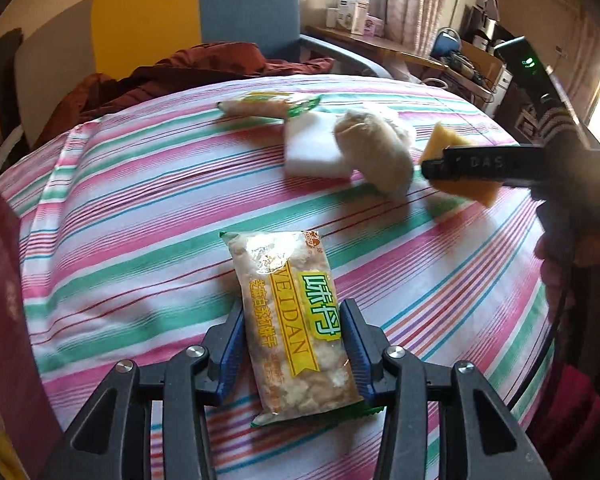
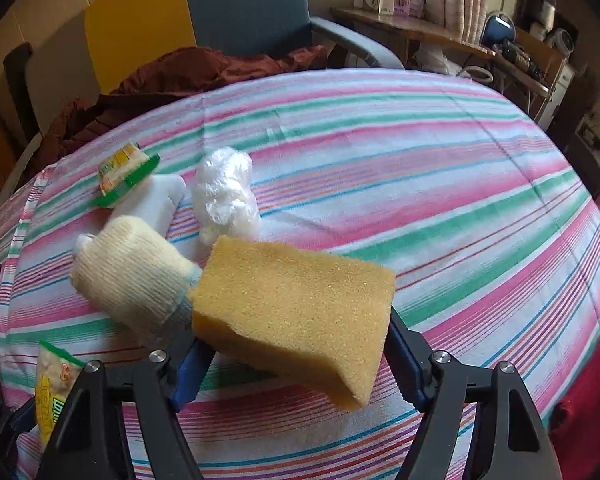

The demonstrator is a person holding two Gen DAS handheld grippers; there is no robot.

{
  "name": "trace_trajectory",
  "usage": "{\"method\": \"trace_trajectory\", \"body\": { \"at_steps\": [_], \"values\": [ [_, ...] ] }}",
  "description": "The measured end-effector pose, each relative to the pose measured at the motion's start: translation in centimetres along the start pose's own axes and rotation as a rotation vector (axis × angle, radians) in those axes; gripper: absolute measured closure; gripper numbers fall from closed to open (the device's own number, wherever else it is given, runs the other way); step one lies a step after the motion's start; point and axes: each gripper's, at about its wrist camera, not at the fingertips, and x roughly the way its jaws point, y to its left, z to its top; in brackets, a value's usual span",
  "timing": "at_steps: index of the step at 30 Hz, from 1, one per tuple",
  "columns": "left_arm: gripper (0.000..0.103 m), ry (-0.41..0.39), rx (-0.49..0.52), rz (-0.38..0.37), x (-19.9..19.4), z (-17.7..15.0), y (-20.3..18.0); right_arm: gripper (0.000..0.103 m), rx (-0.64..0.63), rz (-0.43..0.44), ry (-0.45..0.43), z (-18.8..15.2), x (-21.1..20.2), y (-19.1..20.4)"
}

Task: Organize objects
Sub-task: 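Carry snack bag and sponge into the gold tray and open both tools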

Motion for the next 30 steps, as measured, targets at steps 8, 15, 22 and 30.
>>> {"method": "trace_trajectory", "body": {
  "at_steps": [8, 15, 22, 30],
  "values": [
    [0.059, -0.018, -0.024, 0.058, -1.7, -0.4, 0.7, 0.026, -0.015, 0.023, -0.171, 0.8, -3.9, 0.8],
    [0.059, -0.112, -0.019, 0.092, -6.0, -0.1, 0.9, 0.026, -0.07, 0.04, -0.255, 1.2, -6.0, 2.4],
    [0.059, -0.203, -0.035, 0.144, -10.6, 0.2, 2.3, 0.026, -0.08, 0.085, -0.287, 0.8, -7.1, 3.4],
    [0.059, -0.238, -0.103, 0.192, -13.7, -1.0, 5.6, 0.026, -0.083, 0.122, -0.323, -0.1, -9.7, 5.4]
  ]
}}
